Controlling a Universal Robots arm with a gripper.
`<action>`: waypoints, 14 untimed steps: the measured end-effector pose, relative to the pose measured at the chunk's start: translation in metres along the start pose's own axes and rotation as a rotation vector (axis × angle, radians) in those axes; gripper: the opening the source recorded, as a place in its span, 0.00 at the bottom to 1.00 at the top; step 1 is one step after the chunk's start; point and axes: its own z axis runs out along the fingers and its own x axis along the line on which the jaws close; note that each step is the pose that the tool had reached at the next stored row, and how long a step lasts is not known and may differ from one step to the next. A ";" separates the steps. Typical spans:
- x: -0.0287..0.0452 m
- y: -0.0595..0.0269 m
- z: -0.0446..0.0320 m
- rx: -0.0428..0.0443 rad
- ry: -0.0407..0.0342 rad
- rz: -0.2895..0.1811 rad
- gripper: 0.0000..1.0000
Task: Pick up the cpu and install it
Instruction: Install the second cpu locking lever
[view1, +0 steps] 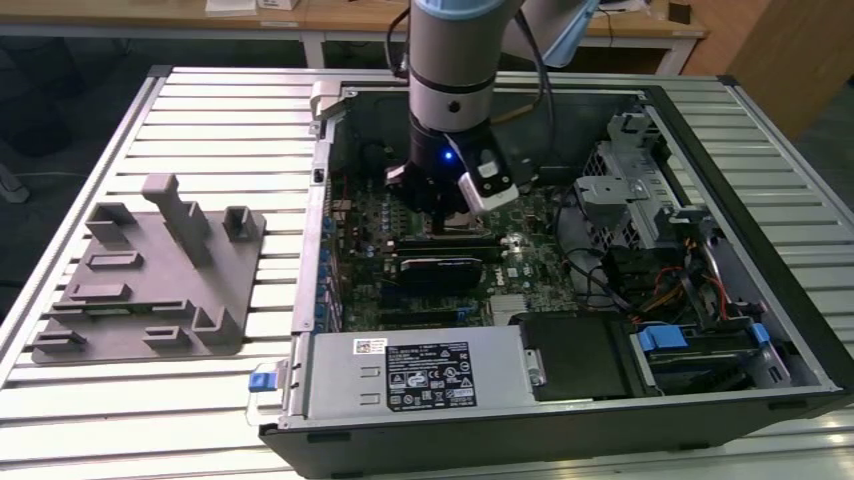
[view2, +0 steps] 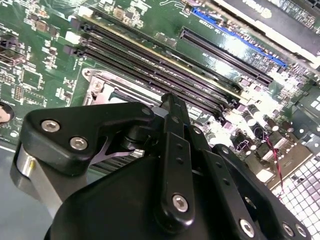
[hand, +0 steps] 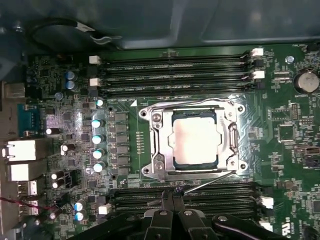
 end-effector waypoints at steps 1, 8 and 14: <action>0.0007 -0.0007 0.0006 -0.0039 0.0002 0.000 0.11; 0.0045 -0.0048 0.0061 -0.0417 0.0026 0.000 0.11; 0.0091 -0.0081 0.0128 -0.0683 0.0043 -0.001 0.11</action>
